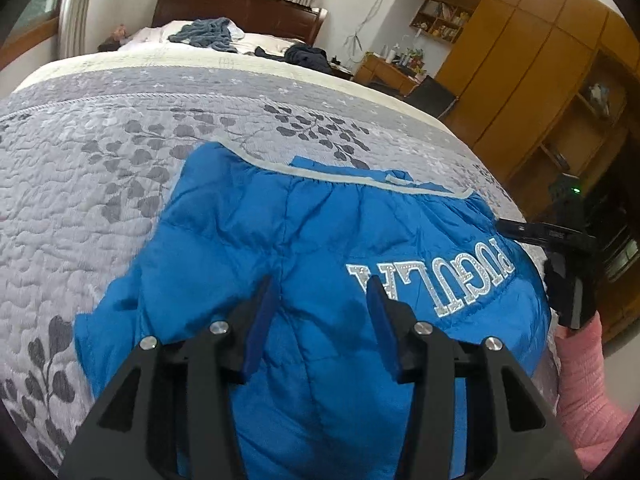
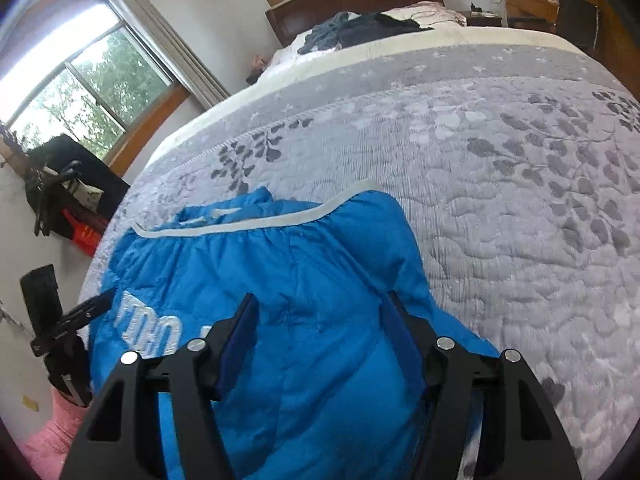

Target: Fold large clothes

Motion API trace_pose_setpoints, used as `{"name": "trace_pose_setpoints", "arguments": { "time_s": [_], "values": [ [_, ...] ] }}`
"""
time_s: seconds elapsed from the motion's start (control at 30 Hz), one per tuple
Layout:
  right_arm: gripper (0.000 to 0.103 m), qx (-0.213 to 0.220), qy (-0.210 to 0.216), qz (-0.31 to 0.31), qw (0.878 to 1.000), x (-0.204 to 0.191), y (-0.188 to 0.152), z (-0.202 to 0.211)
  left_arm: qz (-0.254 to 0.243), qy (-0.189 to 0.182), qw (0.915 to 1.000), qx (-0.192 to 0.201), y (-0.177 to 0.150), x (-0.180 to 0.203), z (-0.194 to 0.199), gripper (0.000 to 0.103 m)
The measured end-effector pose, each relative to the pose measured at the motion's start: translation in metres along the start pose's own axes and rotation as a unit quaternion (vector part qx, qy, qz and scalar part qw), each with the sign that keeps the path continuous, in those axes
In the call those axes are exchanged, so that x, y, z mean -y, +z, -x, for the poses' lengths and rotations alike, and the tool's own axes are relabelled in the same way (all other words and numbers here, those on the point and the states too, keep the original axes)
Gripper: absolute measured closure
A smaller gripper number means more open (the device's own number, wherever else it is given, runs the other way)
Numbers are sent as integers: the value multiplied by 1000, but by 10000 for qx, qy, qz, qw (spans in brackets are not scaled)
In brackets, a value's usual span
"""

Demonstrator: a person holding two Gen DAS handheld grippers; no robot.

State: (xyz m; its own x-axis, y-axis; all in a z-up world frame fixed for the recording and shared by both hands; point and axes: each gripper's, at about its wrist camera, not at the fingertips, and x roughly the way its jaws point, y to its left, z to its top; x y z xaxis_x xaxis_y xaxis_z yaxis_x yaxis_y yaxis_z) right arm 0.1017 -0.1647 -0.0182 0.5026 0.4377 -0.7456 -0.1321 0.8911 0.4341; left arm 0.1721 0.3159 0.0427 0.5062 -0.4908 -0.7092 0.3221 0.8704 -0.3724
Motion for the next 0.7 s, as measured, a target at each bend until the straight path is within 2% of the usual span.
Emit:
{"name": "trace_pose_setpoints", "arguments": {
  "time_s": [0.03,0.1,0.33,0.47,0.7],
  "values": [
    [36,57,50,-15,10000,0,-1,7,10,27,10000,60,0,3,5,50],
    [27,208,120,-33,9997,1,-7,28,-9,113,9998,185,-1,9,13,44],
    [22,207,88,-381,9990,25,-37,71,-47,383,9988,315,-12,35,32,31],
    [20,79,79,-572,9983,38,-58,78,-19,661,9975,264,-19,42,33,29],
    [16,-38,533,-771,9956,49,-90,74,14,951,9952,232,-35,46,37,22]
  ]
}}
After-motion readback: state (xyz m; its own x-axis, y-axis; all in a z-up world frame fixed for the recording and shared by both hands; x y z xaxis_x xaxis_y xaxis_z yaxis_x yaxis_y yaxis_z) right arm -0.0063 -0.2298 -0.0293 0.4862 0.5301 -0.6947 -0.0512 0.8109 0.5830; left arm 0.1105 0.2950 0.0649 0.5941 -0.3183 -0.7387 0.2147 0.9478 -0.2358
